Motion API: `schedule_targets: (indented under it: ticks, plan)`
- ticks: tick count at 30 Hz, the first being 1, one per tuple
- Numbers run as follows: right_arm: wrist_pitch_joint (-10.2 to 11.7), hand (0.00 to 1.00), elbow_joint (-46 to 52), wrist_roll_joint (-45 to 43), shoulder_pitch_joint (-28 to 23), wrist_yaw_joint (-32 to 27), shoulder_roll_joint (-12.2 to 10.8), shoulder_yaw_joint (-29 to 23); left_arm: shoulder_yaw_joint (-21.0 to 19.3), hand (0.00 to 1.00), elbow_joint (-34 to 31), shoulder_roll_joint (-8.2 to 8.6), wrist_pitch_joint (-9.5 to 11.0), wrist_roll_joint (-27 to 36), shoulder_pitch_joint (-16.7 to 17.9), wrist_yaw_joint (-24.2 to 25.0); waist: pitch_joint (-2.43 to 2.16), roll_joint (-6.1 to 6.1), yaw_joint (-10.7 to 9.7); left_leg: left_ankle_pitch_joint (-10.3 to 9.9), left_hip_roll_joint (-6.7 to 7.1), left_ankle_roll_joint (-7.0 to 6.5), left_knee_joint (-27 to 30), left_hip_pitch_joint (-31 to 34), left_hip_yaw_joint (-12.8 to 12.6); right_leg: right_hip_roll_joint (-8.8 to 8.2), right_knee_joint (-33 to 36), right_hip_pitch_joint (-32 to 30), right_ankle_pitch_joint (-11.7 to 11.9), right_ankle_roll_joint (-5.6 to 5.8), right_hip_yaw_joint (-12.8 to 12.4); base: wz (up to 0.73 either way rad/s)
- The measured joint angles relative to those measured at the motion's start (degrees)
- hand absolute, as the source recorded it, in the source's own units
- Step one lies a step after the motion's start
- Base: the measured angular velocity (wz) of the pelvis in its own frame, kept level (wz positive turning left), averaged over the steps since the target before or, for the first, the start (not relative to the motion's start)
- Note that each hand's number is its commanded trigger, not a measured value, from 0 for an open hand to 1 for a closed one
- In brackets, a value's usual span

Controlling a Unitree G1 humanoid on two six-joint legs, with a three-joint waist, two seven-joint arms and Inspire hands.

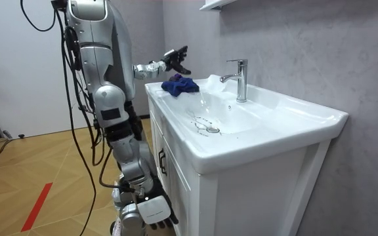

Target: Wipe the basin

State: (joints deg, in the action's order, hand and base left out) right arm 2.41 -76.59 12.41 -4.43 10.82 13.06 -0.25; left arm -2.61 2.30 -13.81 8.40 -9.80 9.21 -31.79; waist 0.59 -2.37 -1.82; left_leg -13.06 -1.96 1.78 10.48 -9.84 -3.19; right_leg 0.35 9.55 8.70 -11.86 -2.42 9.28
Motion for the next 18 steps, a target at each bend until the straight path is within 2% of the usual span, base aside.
schedule_targets:
  ticks: [3,9,14,18]
  plan:
    - [-0.6,0.0,0.1,1.4,-0.2,0.2,-0.4,0.9,2.0,0.0,0.6,0.16,-0.7,0.0,0.2,1.1,-0.22,0.67,0.0,0.0,-0.07,0.0,0.0,0.1,0.0,0.07,0.0,-0.1,0.0,0.0,0.0,-0.01]
    - [-0.5,0.0,0.3,1.6,-0.1,0.1,-0.4,1.5,5.3,0.0,1.7,0.26,-0.8,-4.3,1.1,1.6,-0.31,0.64,-0.1,0.0,-0.1,0.0,-0.1,-0.1,-0.8,0.48,0.1,-0.2,0.0,-0.02,-0.9,-0.07]
    - [-0.2,0.0,0.3,4.0,-0.1,-0.2,-0.4,3.5,6.9,0.0,9.2,1.84,-0.8,-6.2,1.3,1.4,-0.38,0.6,-0.9,0.0,-0.31,0.01,-0.1,-0.6,-1.4,0.66,0.0,0.0,0.0,-0.04,-1.5,-0.06]
    - [0.1,0.0,0.2,4.0,-0.1,-0.3,-0.4,3.6,7.7,0.0,10.6,2.03,-0.8,-6.1,1.3,1.3,-0.38,0.63,-1.1,0.0,-0.32,0.01,-0.1,0.2,-1.5,0.68,0.0,-0.8,0.1,-0.13,-1.4,0.0]
